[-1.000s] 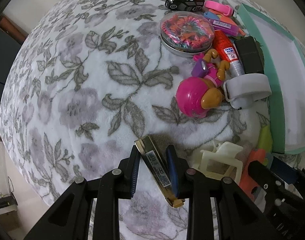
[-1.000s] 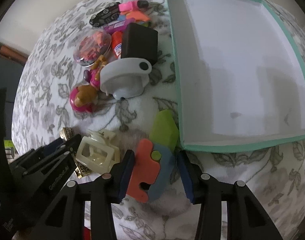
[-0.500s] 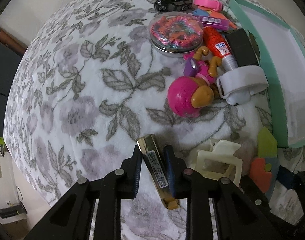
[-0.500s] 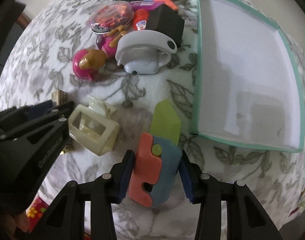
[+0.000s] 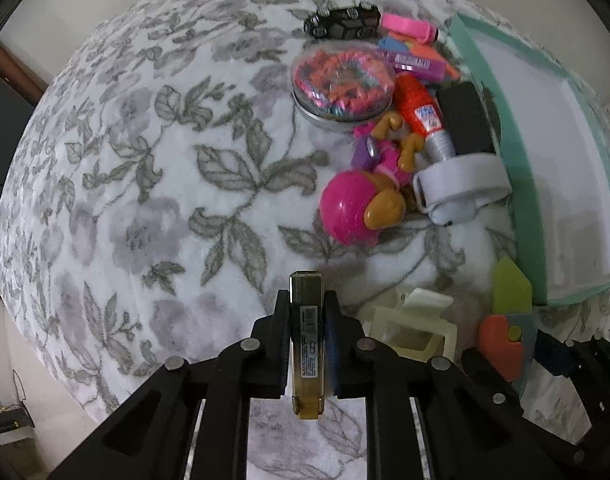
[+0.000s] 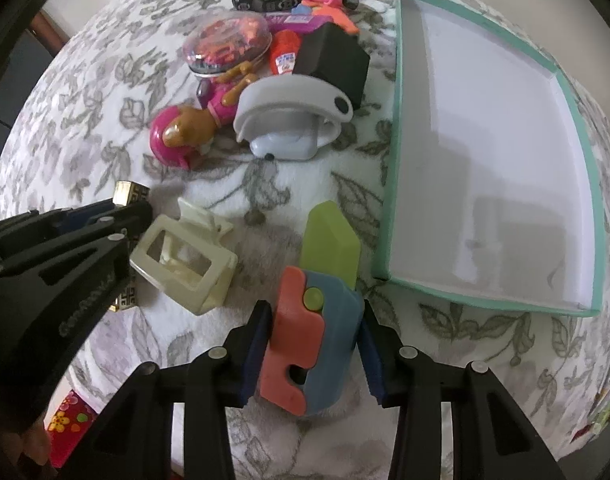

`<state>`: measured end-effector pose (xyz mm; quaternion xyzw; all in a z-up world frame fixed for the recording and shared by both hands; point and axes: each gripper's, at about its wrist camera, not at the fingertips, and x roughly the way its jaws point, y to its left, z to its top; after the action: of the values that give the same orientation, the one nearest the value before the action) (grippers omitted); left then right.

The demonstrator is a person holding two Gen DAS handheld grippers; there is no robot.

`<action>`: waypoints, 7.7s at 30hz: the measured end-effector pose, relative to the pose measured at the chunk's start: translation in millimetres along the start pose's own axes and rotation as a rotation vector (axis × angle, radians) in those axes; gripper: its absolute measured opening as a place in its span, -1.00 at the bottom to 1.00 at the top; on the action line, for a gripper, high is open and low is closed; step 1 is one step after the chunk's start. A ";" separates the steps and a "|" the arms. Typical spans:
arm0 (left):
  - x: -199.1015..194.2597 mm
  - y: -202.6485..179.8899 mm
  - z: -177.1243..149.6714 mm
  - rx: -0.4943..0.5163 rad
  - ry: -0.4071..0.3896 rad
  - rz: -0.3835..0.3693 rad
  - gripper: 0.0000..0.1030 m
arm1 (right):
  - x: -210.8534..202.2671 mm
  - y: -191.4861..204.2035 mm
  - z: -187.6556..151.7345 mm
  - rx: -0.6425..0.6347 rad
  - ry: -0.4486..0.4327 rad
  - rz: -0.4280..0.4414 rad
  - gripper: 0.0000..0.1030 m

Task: Organize rigid objects
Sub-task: 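Lift the gold harmonica with the left tool while the right tool lifts the toy knife, then lower the harmonica into the tray and open the left tool while the right tool releases the knife, then move both tools back toward the pile of items, then grasp the cream hair clip with the left tool while the right tool grasps the white tape roll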

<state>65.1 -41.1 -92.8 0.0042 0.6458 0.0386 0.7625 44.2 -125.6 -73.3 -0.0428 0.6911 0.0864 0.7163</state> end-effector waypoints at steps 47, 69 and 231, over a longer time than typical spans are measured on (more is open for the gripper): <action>-87.9 -147.8 123.7 0.114 -0.366 -0.239 -0.69 | -118.2 -217.2 90.2 0.402 -0.458 -0.048 -0.13; -9.3 -182.0 131.9 0.199 -0.342 -0.242 -0.69 | -18.2 -253.6 99.4 0.450 -0.381 -0.095 -0.13; -5.3 46.5 3.1 -0.330 0.022 -0.118 0.10 | -13.5 -25.5 93.4 -0.072 -0.177 0.195 0.26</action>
<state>64.8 5.0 -84.4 -0.1592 0.6380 0.0995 0.7468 140.3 -134.6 -57.5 0.0070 0.6224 0.1838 0.7608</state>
